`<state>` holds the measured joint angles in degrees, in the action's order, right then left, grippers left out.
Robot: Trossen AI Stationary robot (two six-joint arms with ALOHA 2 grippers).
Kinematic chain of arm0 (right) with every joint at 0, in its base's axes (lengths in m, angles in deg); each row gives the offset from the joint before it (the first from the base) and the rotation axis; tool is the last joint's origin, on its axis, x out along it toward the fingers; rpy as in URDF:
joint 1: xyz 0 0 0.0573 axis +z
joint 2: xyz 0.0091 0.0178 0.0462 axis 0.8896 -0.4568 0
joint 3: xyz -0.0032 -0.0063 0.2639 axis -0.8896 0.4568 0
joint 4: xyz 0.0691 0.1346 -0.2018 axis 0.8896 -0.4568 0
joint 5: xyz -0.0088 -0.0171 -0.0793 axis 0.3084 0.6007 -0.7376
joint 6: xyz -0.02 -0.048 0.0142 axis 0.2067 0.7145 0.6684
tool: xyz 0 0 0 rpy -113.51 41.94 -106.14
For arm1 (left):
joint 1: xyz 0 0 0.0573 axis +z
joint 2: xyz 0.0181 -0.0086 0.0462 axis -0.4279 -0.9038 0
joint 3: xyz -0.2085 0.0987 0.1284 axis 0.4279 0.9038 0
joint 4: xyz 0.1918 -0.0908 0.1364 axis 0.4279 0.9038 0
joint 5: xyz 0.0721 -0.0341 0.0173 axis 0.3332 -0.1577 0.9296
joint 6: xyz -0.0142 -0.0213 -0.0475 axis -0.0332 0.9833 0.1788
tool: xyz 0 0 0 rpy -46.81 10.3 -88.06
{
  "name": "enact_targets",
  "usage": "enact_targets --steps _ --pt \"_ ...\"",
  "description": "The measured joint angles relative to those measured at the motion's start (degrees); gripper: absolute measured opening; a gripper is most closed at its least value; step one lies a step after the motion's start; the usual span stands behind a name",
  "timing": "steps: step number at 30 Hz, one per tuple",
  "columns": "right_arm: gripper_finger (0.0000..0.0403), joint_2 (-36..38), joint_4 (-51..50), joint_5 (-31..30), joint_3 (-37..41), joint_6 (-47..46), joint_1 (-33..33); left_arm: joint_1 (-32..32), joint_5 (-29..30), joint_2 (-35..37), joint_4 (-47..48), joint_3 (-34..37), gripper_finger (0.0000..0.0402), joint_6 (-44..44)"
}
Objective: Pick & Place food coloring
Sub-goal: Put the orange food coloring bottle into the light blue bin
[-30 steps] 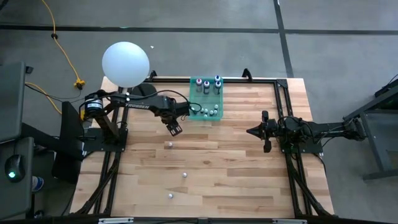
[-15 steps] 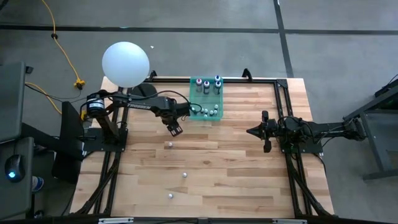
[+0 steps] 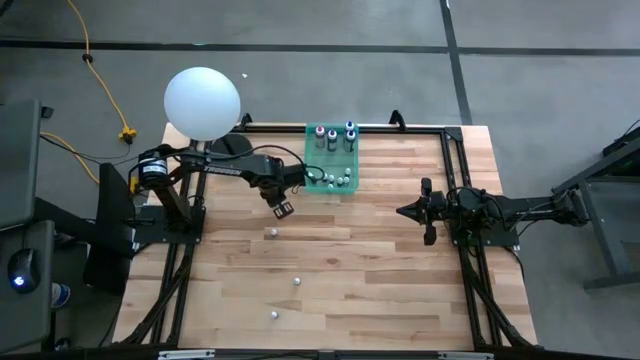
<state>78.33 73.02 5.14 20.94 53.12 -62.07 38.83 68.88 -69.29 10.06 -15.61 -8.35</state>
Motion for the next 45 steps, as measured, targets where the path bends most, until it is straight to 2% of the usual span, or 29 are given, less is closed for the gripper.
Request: enact_targets --steps 7,14,28,33,45 --pt "0.0000 0.00 0.00 0.00 0.00 0.00 0.00 0.00 -0.04 0.55 0.04 -0.03 0.0041 -1.51" --pt "0.0000 0.02 0.00 0.00 0.00 -0.02 0.00 0.00 -1.22 4.32 2.33 -1.94 0.0041 -3.91" --pt "0.0000 0.01 -0.01 0.00 0.01 0.00 -0.01 -0.52 -9.86 13.69 3.10 -3.94 0.0040 -20.80" --pt "0.0000 0.02 0.00 0.00 0.01 -0.02 -0.01 -0.52 -13.16 15.77 3.72 -4.36 0.0040 -22.49" --pt "0.0000 0.02 0.00 0.00 0.00 -0.02 0.00 -0.52 -11.84 15.38 9.91 -17.36 0.0040 -20.39"
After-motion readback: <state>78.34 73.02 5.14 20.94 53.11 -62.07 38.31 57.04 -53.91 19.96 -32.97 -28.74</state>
